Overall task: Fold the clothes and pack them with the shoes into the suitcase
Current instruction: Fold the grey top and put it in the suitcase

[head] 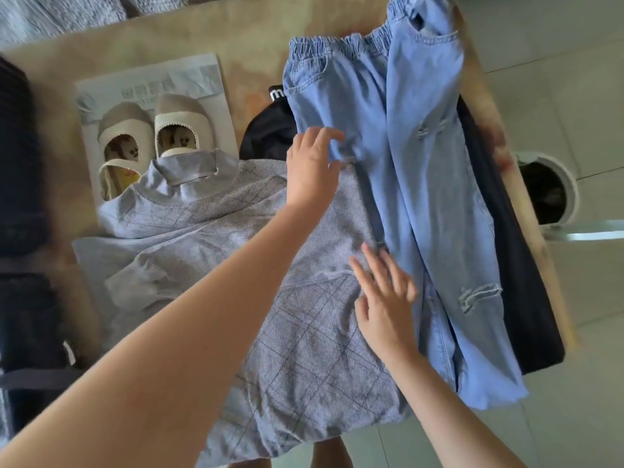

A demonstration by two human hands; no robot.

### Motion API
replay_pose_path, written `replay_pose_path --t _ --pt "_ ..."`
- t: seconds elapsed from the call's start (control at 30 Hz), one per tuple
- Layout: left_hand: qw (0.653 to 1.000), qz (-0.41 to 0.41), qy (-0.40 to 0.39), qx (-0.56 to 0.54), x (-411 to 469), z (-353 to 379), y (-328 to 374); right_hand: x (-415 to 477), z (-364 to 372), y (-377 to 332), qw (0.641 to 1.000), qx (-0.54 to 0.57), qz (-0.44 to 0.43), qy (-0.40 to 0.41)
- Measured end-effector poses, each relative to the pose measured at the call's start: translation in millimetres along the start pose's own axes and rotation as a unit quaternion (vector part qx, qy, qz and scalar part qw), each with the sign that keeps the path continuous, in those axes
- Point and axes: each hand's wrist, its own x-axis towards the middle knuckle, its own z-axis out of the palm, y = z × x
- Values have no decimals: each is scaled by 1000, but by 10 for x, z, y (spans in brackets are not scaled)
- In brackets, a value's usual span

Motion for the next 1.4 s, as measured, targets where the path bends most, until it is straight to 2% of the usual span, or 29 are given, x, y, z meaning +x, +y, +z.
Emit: replay_pose_path --t 0.1,0.17,0.23,0.37,0.47,0.53,0.6,0.67,0.77,0.83,0.9,0.93,0.97,1.1,1.2,1.3,1.4 --pt "994 108 -3 18 -475 -104 -40 -88 106 29 998 -28 -13 -50" --pt "983 160 -59 73 -904 -120 -198 -80 115 20 997 -35 5 -73" --pt "965 174 -112 161 -1262 -145 -439 -17 80 -27 997 -25 12 -75" --pt "963 96 -123 219 -1586 -366 -855 22 83 -99 996 -1 -31 -82" --pt "950 9 -188 251 -1698 -523 -1138 -27 176 -118 991 -16 -39 -124" --pt "934 -8 -245 260 -1684 -606 -1263 -46 207 -153 988 -27 -25 -148" --pt "935 -6 -262 239 -1614 -662 -1269 -39 199 -202 988 -36 -14 -153" --pt "959 -19 -220 179 -1586 -761 -1205 -29 163 -284 989 -30 0 -147" --pt "991 -55 -74 95 -1741 -978 -1196 -28 103 -557 991 1 7 -137" --pt "989 -133 32 55 -1944 -1117 -1256 -37 89 -812 990 52 5 -131" --pt "960 -267 86 9 -2155 -1247 -1340 -60 108 -1081 983 124 -8 -137" --pt "943 -321 84 -7 -2258 -1303 -1409 -74 121 -1231 978 149 -25 -145" --pt "937 -343 64 -2 -2348 -1336 -1477 -83 133 -1365 974 159 -49 -155" --pt "955 -293 -29 46 -2520 -1403 -1762 -15 224 -1901 954 133 -147 -225" --pt "936 -353 4 2 -2416 -1497 -1850 108 365 -2133 942 104 -163 -273" --pt "896 -440 16 -55 -2350 -1578 -1934 202 467 -2229 932 24 -158 -326" --pt "863 -494 38 -97 -2370 -1600 -2020 210 447 -2300 927 12 -158 -339"
